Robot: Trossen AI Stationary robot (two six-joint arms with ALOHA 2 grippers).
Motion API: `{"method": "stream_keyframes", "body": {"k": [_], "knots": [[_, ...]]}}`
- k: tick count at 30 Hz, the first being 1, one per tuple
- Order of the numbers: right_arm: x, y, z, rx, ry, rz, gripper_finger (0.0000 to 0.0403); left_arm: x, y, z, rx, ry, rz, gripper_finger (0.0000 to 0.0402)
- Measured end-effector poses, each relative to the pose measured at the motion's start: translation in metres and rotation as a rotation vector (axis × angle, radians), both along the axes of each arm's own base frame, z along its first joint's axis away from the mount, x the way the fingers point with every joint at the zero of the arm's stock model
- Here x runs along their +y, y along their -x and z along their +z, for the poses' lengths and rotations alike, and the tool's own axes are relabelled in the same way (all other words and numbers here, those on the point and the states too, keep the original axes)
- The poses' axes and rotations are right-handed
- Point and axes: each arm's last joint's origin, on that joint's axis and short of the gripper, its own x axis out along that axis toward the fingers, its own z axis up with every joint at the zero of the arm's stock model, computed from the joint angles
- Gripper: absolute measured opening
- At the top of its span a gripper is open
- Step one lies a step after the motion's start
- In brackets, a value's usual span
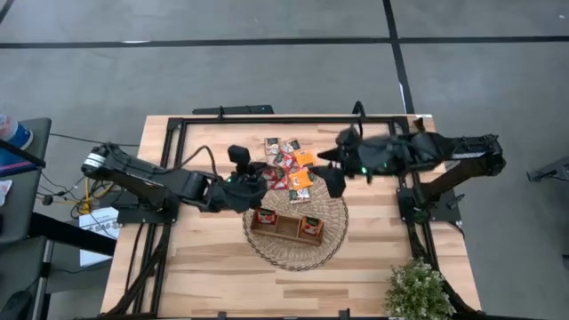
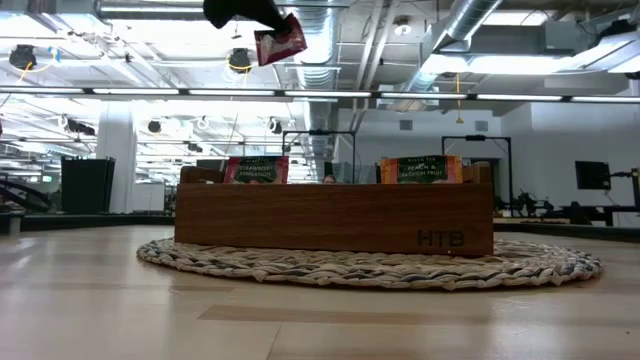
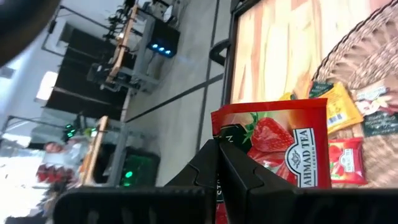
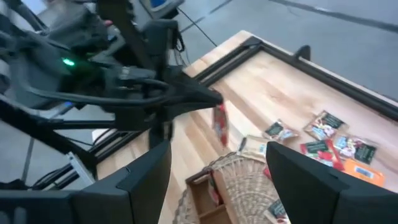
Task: Pick & Place Tea
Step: Put the red tea bag into the left section of the wooden organizer
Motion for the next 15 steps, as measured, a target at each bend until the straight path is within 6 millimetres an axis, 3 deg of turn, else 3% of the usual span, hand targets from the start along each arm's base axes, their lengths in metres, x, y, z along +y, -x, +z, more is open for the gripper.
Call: {"method": "stream_keyframes", "body": {"k": [8,15], "knots": [[0.041,0.008,-0.008,0.042,0.056,0.058,0.0255,-0.035,-0.002,-0.017,0.0,-0.07,0.012,0.0],[0.072,0.016,-0.033,0.206,0.116,0.057,0.0255,-0.077,-0.008,-0.051,0.071,-0.195,-0.028,0.0]]}}
